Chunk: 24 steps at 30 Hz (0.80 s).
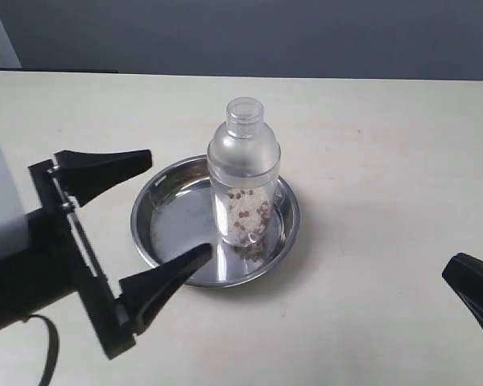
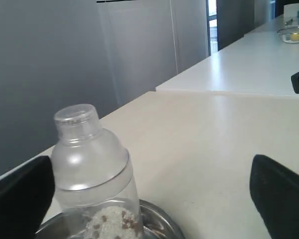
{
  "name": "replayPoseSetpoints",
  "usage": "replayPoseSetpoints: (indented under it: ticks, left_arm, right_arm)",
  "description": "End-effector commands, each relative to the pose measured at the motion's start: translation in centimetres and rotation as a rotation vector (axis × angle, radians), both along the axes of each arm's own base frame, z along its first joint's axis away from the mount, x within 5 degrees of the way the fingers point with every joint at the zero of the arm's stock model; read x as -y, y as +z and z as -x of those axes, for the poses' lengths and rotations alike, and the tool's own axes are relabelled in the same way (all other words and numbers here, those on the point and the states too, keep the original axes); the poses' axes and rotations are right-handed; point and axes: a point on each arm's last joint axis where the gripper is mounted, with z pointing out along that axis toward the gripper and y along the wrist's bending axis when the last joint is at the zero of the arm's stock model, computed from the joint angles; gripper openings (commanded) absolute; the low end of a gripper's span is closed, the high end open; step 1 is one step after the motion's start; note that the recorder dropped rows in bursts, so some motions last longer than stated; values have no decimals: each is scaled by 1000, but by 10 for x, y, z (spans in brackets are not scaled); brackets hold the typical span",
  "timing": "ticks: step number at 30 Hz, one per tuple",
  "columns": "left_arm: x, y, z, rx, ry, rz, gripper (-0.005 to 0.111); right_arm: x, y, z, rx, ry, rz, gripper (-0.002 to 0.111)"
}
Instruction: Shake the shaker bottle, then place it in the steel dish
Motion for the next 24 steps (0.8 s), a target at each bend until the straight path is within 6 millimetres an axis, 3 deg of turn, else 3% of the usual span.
replayPoseSetpoints:
  ticks: [1,4,11,19,24]
  left_arm:
    - [-21,5,23,-12,59,102,100]
    - [-31,8,36,23,73,151,100]
    - [-54,20,42,-17,237,300,100]
    - [-88,11,38,-105,596,304,100]
    - [-104,-5,39,-239,773,224,100]
  right_arm:
    - [1,0,0,7,-8,4,-1]
    - [1,0,0,7,-8,4,-1]
    - [1,0,0,6,-8,1,-1]
    - [1,0,0,6,-8,1,-1]
    - [1,0,0,6,-8,1,-1]
